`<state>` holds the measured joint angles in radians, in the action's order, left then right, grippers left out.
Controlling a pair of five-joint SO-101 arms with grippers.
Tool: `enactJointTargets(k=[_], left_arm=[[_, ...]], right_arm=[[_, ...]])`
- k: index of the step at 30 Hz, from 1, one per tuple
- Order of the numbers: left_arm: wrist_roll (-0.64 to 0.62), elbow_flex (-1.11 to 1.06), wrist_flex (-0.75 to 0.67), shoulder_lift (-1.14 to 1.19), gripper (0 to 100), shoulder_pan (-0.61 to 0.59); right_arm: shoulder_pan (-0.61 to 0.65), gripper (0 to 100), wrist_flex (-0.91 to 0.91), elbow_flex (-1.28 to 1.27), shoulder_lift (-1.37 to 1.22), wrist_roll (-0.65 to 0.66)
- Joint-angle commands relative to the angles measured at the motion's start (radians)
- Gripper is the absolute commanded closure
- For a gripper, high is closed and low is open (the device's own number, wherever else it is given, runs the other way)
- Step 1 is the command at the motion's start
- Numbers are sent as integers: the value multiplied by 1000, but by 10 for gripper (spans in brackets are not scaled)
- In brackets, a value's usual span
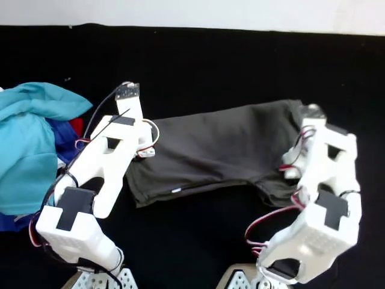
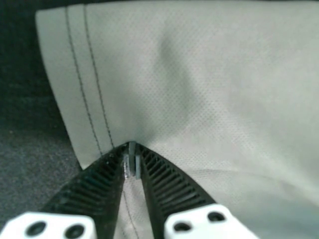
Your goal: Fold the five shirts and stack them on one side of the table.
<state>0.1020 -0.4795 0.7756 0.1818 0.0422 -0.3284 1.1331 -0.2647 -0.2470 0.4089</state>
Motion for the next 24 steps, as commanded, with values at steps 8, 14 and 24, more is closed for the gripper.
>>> enactJointTargets(k=[8,14,24], left_arm=[[32,202,574,-225,992,28],[83,4,446,-217,992,81],[103,-27,342,12,992,12]], right_arm=[[25,936,297,351,131,-6],[110,936,84,406,82,-14],[196,936,-12,832,-424,-14]])
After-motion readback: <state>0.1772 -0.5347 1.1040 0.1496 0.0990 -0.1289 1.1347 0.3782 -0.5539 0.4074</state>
